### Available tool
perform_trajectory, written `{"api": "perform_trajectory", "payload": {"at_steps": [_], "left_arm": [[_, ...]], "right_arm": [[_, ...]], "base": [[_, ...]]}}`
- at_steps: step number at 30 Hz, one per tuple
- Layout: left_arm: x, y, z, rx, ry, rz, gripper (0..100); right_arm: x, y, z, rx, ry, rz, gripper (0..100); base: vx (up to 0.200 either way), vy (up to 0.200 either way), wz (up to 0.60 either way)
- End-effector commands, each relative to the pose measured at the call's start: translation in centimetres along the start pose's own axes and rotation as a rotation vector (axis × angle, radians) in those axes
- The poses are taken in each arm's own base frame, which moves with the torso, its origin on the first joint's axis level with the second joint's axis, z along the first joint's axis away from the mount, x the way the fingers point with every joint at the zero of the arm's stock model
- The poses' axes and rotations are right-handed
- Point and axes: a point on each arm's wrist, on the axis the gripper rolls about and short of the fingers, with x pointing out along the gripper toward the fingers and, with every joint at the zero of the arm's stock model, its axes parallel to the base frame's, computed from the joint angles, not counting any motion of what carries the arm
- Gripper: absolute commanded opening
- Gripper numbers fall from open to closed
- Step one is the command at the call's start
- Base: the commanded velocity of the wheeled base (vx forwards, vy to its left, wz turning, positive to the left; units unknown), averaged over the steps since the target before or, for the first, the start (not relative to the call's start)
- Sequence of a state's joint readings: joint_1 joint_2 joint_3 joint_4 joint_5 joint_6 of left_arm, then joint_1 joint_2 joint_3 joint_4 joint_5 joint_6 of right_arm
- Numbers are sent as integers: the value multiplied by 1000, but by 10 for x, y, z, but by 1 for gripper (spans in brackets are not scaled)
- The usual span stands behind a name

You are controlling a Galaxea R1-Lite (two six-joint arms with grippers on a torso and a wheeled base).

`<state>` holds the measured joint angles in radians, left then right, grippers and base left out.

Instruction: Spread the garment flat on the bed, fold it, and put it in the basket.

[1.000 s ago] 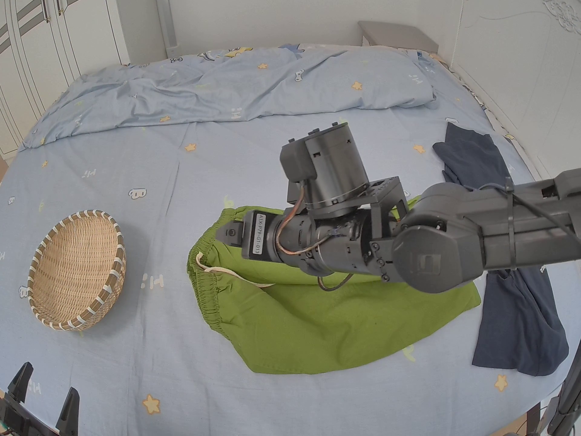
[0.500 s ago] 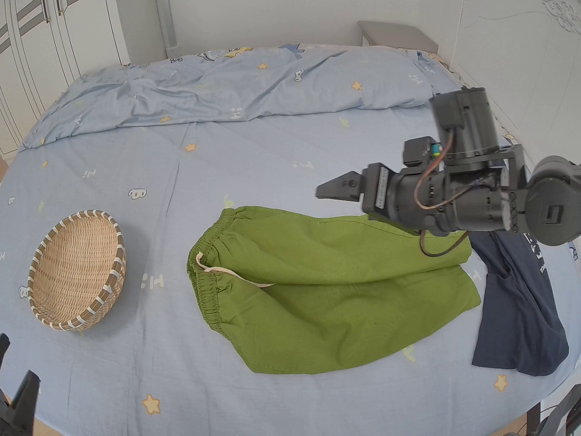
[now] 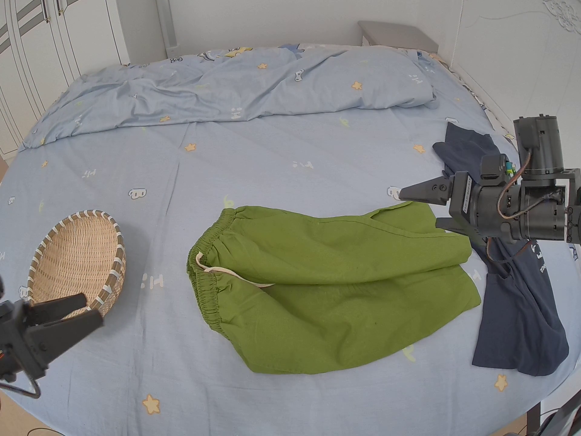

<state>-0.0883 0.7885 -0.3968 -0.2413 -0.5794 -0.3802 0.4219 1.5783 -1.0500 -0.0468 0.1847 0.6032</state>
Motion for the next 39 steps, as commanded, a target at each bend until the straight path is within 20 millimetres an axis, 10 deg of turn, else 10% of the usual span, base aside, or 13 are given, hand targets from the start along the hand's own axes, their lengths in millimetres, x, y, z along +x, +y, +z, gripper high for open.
{"api": "perform_trajectory", "payload": {"at_steps": [1, 7, 39], "left_arm": [[103, 85, -35, -132, 413, -112, 100], [118, 121, -48, 0, 470, -106, 100], [189, 140, -83, 211, 435, -330, 100]], "right_arm": [[-49, -33, -10, 51, -44, -13, 100], [-50, -36, -11, 55, -35, -5, 100], [-67, -31, -9, 36, -108, 28, 100]], "base": [[0, 0, 0], [0, 0, 0], [0, 0, 0]]}}
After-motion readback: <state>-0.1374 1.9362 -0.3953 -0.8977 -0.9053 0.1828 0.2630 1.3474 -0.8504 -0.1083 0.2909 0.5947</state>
